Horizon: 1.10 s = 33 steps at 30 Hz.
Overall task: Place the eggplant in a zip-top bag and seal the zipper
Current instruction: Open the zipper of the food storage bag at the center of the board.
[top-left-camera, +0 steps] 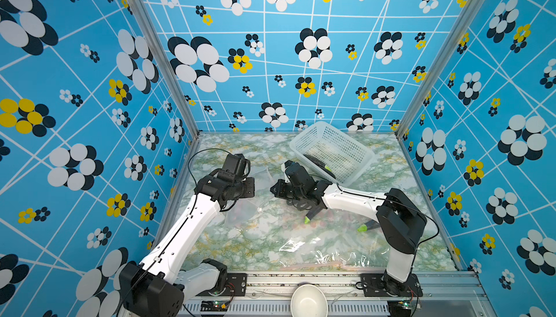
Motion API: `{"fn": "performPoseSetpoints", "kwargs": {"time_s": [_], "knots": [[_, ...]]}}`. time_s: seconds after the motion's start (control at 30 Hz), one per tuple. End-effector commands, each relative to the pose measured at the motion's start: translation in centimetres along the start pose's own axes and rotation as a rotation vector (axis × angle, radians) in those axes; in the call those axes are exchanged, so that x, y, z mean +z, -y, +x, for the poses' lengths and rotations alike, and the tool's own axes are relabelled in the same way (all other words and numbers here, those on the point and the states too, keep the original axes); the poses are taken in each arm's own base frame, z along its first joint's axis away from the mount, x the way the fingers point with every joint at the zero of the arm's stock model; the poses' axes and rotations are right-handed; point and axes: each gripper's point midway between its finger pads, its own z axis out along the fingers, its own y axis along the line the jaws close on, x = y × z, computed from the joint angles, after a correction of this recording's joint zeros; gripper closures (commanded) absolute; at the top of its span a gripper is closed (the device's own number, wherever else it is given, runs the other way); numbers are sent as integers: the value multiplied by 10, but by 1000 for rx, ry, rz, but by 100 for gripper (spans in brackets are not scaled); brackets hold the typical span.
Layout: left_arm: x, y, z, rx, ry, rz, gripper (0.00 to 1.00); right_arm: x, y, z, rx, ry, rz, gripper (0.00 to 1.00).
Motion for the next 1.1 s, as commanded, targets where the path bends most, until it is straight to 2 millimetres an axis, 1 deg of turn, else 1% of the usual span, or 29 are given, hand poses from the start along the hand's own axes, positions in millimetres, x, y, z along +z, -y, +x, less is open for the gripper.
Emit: {"fn": "performPoseSetpoints", "kwargs": {"time_s": [0.0, 0.07, 0.1, 0.13, 0.2, 0.27, 0.3, 0.33, 0.37, 0.4, 0.47, 0.5, 0.53, 0.6, 0.63, 0.7, 0.73, 0.8, 0.87, 0.97, 1.07], "knots": [[-36, -4, -25, 10, 105, -49, 100, 13, -42, -10, -64, -12, -94, 87], [-67, -17, -41, 65, 180, -144, 100, 13, -74, -18, -99, 4, -164, 87], [-83, -23, -49, 96, 217, -193, 100, 11, -93, -23, -118, 15, -219, 87], [-98, -28, -55, 120, 251, -234, 100, 6, -117, -30, -138, 36, -290, 87], [-120, -34, -62, 170, 302, -289, 100, 0, -147, -36, -159, 59, -387, 87], [-133, -37, -66, 207, 336, -328, 100, -3, -163, -37, -172, 81, -431, 87], [-133, -37, -67, 220, 343, -336, 100, -1, -163, -37, -174, 86, -422, 88], [-129, -37, -66, 231, 341, -334, 100, 3, -155, -36, -163, 80, -382, 88], [-122, -36, -63, 238, 329, -333, 100, 9, -139, -34, -144, 72, -314, 89], [-110, -34, -58, 245, 304, -322, 100, 14, -118, -32, -123, 65, -232, 89], [-80, -30, -46, 240, 245, -294, 100, 21, -79, -21, -97, 36, -120, 89], [-60, -26, -37, 229, 207, -270, 100, 26, -52, -11, -73, 8, -59, 89], [-41, -22, -27, 208, 169, -237, 100, 27, -31, -3, -50, -12, -17, 89], [-7, -11, -8, 154, 108, -161, 100, 26, -3, 9, -13, -35, 26, 89], [9, -4, 1, 118, 79, -115, 100, 23, 6, 13, 1, -39, 38, 88], [32, 7, 13, 62, 41, -47, 100, 18, 17, 20, 7, -54, 58, 88], [40, 12, 18, 36, 20, -17, 100, 15, 20, 22, 1, -61, 75, 88], [51, 17, 24, 12, -4, 9, 100, 9, 27, 24, -13, -68, 113, 88], [53, 17, 24, 9, -14, 3, 100, 4, 32, 23, -20, -65, 139, 87], [47, 14, 18, 28, -4, -18, 100, 0, 42, 21, -24, -75, 167, 87], [31, 5, 8, 42, 28, -56, 100, -1, 58, 21, -15, -91, 213, 87]]}}
